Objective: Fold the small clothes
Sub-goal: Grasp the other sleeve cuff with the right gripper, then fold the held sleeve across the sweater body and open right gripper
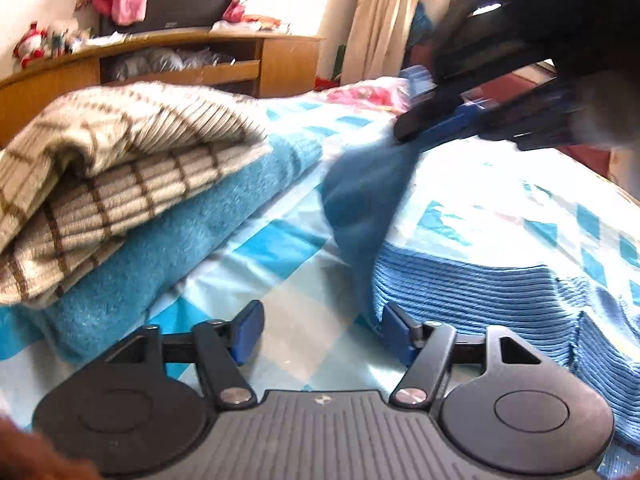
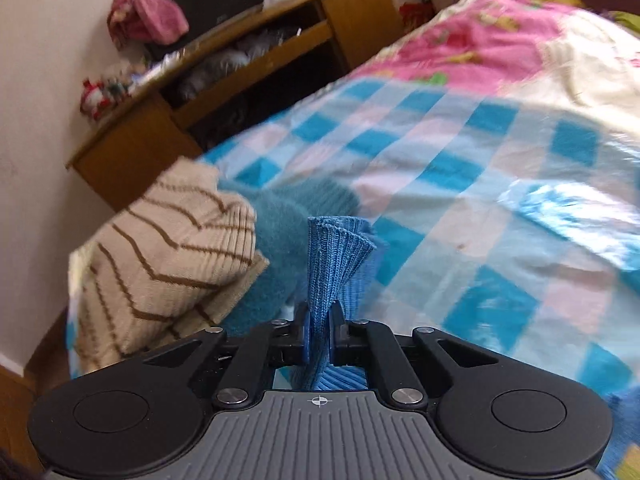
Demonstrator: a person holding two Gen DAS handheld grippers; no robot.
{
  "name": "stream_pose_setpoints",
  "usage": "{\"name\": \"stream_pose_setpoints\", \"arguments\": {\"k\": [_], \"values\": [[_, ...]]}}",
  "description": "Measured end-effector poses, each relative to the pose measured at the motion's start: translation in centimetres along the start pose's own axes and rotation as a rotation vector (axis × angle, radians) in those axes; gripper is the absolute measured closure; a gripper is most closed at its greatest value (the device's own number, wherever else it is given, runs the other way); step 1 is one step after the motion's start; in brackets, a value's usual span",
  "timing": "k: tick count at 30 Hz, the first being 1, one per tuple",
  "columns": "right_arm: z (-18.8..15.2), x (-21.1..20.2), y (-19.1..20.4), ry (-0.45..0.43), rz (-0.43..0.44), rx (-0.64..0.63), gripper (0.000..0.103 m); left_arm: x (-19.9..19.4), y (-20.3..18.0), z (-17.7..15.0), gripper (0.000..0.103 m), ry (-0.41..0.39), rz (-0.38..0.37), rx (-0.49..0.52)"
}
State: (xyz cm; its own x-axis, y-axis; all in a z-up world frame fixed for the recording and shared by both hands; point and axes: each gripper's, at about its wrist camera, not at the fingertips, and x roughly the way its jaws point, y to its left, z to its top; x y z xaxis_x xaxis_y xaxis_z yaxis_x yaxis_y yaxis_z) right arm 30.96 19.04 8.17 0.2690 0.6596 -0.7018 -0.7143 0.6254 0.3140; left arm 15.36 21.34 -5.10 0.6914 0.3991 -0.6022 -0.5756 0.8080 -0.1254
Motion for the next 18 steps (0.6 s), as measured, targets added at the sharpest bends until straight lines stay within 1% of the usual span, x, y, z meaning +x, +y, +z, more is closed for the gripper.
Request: {"name": "stream_pose_setpoints", "arguments": {"k": [3,6,8,11,13,15,16,18], "values": [[-0.6,-5.9,-2.4,-0.096,-0.018,0.071,0.095,-1.0,-1.5,0.0,0.031,-0.029,-0.029,0.043],[-2.3,-11.6,-4.9,-0.177,-0.039,0.139,0.095,-2.3,-3.1,0.0,0.03,-0.051,-0.063,0.095],[-4.2,-15.3,-6.6,-0.227,-0.056,0.183,0.095,-2.9,-4.0,0.3,0.029,-0.059,-0.089,0.129],[-8.3,-20.2,-9.5,-0.29,-0.102,0.261,0.095,-4.5,-5.8,0.4,0.023,-0.079,-0.136,0.182],[-11.3,-22.3,-11.5,-0.317,-0.141,0.318,0.095,-5.4,-7.4,0.1,0.021,-0.087,-0.159,0.229],[-14.6,-23.6,-13.5,-0.337,-0.222,0.361,0.095,-5.6,-9.0,-0.4,0.021,-0.08,-0.17,0.286],[-16.4,-23.6,-14.7,-0.33,-0.249,0.388,0.095,-5.6,-9.7,-0.8,0.02,-0.07,-0.172,0.317],[-19.6,-22.7,-16.8,-0.281,-0.343,0.428,0.095,-5.1,-10.9,-1.6,0.02,-0.041,-0.164,0.38]]}}
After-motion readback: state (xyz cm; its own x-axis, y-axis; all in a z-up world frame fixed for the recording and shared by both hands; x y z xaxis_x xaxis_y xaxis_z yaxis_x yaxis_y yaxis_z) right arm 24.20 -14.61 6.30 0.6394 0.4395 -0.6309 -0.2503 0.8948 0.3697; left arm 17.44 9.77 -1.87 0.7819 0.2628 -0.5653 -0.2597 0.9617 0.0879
